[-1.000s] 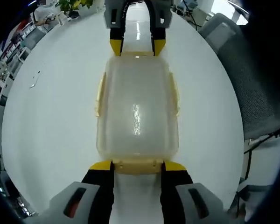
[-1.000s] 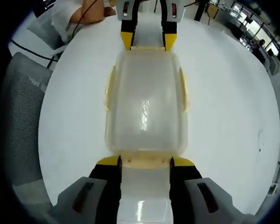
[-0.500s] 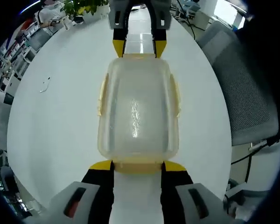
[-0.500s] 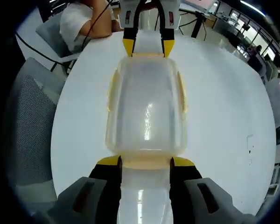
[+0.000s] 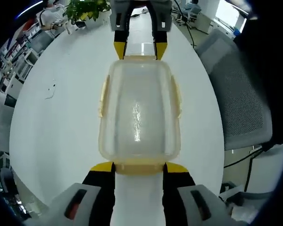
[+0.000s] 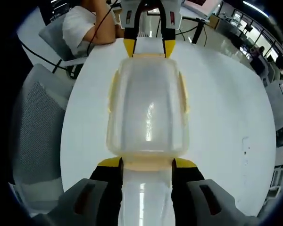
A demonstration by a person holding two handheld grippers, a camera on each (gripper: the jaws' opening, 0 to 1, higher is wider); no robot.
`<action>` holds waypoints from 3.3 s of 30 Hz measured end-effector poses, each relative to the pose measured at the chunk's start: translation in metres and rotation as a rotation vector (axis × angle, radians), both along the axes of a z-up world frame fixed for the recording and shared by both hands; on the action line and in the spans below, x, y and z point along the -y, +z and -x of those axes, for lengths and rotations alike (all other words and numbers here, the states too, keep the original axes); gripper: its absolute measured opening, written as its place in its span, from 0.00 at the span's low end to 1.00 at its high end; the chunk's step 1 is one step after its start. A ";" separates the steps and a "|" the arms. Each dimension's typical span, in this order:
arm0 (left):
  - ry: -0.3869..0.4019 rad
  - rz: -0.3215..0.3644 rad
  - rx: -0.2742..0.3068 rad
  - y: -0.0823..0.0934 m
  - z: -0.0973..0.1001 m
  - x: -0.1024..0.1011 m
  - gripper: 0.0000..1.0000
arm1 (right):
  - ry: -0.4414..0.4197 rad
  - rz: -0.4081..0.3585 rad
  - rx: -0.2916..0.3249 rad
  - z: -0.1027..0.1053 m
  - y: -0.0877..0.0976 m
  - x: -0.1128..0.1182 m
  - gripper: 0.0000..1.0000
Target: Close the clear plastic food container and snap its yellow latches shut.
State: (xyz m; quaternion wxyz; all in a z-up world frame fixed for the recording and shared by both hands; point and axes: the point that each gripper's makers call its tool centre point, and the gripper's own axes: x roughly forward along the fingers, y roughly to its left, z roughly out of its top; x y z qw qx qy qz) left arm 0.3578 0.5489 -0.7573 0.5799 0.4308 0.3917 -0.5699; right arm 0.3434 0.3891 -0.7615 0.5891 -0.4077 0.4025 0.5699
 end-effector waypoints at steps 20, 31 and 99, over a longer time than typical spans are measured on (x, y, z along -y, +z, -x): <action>-0.003 0.024 0.001 0.003 -0.006 0.036 0.33 | -0.013 0.029 -0.005 -0.006 -0.001 0.036 0.37; -0.009 0.023 -0.015 -0.002 -0.006 0.070 0.33 | -0.023 0.033 -0.028 -0.003 -0.006 0.070 0.37; -0.039 -0.018 -0.063 -0.030 0.007 0.235 0.33 | -0.058 0.012 -0.022 0.019 -0.024 0.234 0.37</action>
